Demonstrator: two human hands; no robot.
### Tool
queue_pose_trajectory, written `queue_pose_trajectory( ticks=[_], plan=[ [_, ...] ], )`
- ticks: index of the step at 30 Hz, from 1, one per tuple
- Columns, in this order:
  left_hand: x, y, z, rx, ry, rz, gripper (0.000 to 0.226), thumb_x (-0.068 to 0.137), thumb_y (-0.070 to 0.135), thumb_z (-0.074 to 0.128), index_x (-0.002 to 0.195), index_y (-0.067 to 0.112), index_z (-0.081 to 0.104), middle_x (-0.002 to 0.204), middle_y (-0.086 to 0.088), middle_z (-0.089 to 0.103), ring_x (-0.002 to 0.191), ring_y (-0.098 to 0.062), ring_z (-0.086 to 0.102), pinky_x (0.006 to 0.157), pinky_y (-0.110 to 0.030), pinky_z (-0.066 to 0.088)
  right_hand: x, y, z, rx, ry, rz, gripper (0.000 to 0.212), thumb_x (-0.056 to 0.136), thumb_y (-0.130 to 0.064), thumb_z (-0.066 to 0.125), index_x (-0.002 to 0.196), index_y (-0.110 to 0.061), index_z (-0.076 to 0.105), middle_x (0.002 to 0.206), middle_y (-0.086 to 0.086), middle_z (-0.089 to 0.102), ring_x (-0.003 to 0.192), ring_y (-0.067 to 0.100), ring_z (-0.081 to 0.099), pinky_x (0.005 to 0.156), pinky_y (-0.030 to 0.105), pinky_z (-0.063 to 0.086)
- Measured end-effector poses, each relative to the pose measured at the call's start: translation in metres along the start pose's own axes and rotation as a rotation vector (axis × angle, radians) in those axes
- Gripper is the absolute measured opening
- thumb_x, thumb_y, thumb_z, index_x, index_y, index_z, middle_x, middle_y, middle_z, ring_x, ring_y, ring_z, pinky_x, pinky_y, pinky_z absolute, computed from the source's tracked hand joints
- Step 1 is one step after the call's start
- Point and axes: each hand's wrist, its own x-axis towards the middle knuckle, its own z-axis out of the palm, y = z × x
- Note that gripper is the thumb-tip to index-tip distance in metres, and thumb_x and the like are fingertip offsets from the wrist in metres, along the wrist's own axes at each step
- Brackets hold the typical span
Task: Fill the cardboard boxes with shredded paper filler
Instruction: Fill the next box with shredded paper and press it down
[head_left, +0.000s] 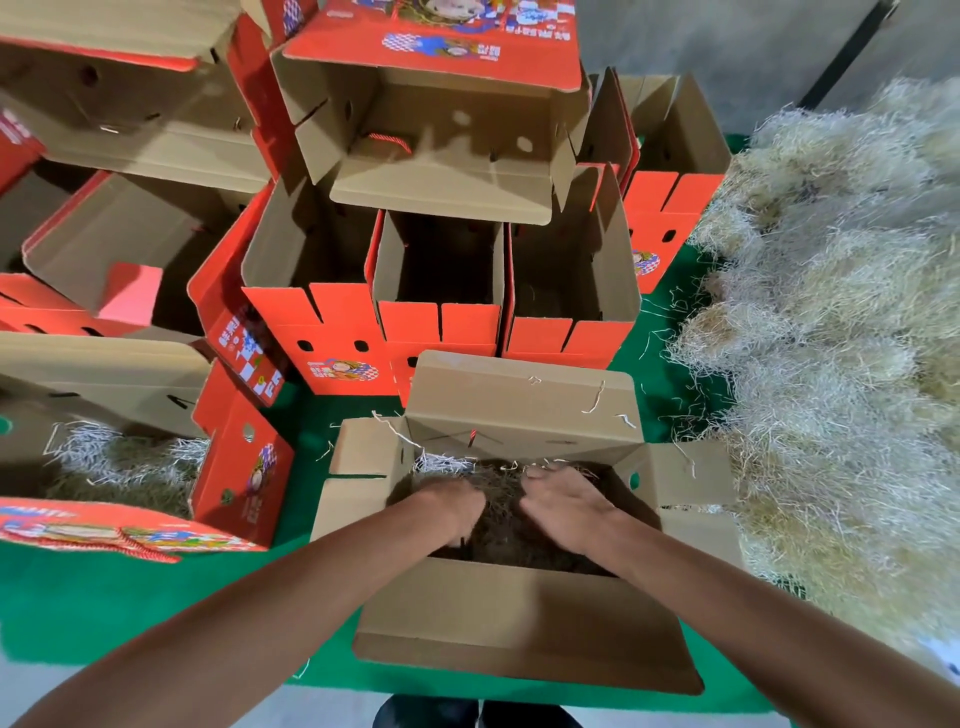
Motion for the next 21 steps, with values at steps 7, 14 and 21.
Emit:
queue_pose_trajectory(
  ticks=[7, 14, 21],
  plan=[
    [0.003, -0.003, 0.005, 0.051, -0.050, 0.038, 0.010, 0.085, 0.005, 0.063, 0.094, 0.007, 0.061, 0.124, -0.019, 0.059, 0.115, -0.033, 0.055, 0.096, -0.044, 0.048, -0.015, 0.003, 0.002, 0.055, -0.495, 0.177, 0.020, 0.099, -0.008, 0.048, 0.106, -0.004, 0.066, 0.107, 0.015, 0.065, 0.112, 0.027, 0.061, 0.091, 0.038, 0.049],
    [0.009, -0.002, 0.002, -0.159, 0.185, 0.016, 0.029, 0.082, 0.008, 0.058, 0.110, 0.009, 0.058, 0.126, -0.015, 0.056, 0.117, -0.033, 0.056, 0.093, -0.036, 0.047, -0.003, -0.004, -0.005, -0.059, -0.033, 0.139, 0.030, 0.086, -0.011, 0.060, 0.115, -0.016, 0.066, 0.119, 0.009, 0.066, 0.111, 0.030, 0.063, 0.089, 0.037, 0.051],
    [0.017, -0.010, 0.013, 0.062, -0.018, -0.020, 0.052, 0.089, 0.012, 0.066, 0.139, 0.008, 0.051, 0.163, -0.016, 0.018, 0.149, -0.037, 0.015, 0.121, -0.046, 0.020, -0.002, 0.012, 0.013, -0.037, -0.381, 0.329, 0.070, 0.095, -0.011, 0.056, 0.157, -0.006, 0.023, 0.161, 0.015, 0.023, 0.136, 0.042, 0.043, 0.105, 0.052, 0.044]
  ],
)
